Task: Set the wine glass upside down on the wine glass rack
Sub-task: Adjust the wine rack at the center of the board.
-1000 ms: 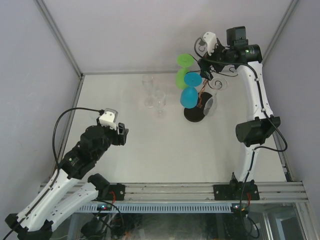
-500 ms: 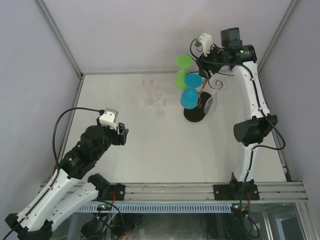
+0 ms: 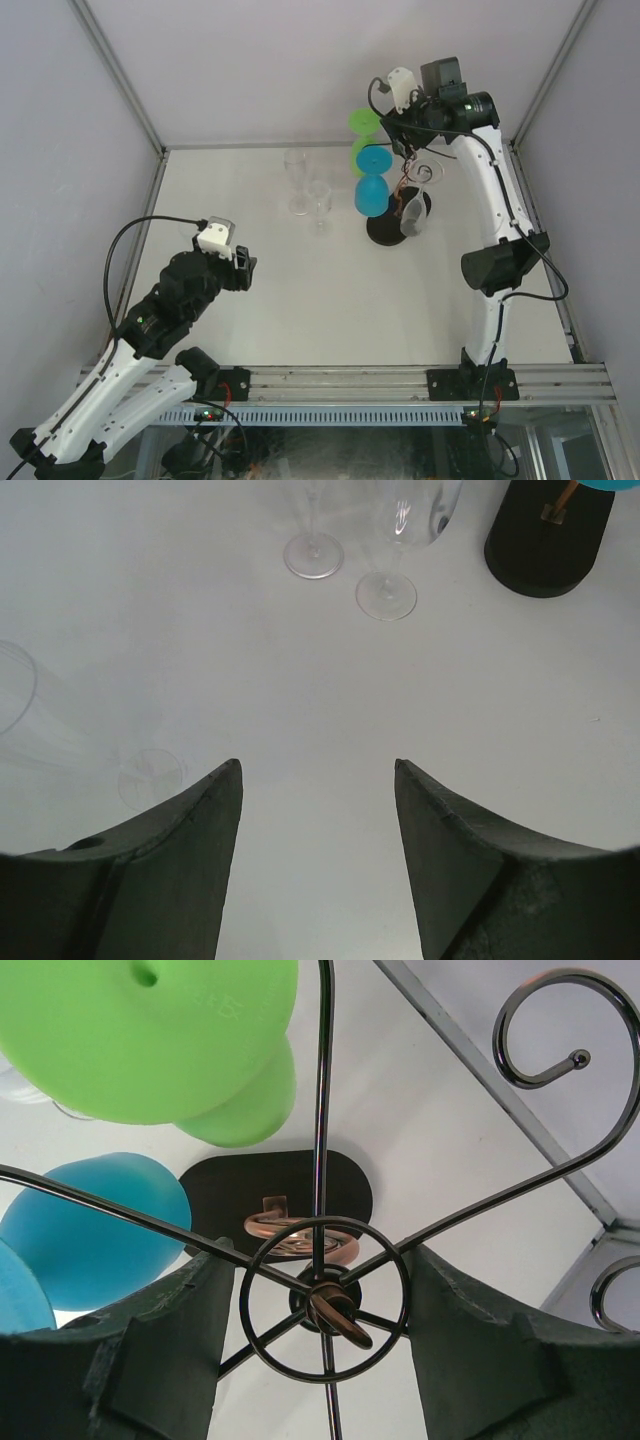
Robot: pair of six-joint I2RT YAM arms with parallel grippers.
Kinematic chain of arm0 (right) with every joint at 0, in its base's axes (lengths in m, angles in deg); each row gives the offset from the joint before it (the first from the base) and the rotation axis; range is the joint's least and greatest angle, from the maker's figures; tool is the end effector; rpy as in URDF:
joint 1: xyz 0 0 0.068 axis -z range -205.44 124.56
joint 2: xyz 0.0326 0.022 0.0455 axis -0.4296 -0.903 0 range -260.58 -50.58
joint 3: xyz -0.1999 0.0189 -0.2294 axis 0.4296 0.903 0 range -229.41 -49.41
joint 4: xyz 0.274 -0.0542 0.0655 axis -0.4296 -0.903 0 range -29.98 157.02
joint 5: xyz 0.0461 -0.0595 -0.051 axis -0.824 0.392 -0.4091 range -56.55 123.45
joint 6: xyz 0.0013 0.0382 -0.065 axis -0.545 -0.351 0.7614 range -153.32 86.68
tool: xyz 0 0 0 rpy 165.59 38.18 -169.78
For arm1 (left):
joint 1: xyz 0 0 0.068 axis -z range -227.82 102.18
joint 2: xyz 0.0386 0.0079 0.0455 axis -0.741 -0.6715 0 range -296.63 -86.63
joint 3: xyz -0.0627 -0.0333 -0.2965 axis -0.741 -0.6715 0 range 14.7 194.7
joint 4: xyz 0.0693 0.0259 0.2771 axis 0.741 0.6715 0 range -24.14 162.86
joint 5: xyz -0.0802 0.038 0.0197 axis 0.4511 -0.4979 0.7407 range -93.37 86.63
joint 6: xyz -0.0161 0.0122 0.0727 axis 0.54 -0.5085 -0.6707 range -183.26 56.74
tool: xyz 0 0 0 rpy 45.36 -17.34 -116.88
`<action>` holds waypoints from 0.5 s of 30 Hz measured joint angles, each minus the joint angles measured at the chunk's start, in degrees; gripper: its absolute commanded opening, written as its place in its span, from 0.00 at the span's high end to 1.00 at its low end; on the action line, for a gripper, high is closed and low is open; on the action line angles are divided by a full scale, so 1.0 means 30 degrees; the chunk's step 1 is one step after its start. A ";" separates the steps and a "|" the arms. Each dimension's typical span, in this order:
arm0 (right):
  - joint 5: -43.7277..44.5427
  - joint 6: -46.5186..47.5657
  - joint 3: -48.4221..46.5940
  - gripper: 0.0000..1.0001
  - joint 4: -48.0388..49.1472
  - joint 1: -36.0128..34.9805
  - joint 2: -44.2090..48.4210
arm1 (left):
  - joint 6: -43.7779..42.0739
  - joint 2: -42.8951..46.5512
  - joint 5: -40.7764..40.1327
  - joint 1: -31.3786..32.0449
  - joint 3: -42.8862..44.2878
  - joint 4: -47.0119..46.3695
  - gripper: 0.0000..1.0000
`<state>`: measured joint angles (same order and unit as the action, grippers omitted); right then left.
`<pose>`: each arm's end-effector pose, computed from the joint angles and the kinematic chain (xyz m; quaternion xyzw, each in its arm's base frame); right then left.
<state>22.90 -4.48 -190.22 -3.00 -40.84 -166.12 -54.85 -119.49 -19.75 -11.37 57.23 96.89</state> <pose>0.4456 0.1347 0.4556 -0.3788 0.8382 0.0395 0.3904 0.1347 -0.0773 0.3302 0.1200 0.8126 -0.1041 0.5607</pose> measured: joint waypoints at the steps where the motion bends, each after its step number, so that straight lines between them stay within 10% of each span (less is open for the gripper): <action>1: 0.0517 -0.0299 0.0095 0.98 0.0058 -0.0255 0.0087 | 0.0000 0.0000 0.0000 0.0000 0.0000 0.0000 0.34; 15: 0.3446 -0.5195 0.0350 1.00 -0.0102 -0.0758 0.0495 | 0.0000 0.0007 0.0022 0.0000 0.0000 0.0000 0.34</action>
<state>33.24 -20.06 -189.17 -3.30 -43.12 -164.64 -54.85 -119.47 -19.68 -11.37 57.23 96.89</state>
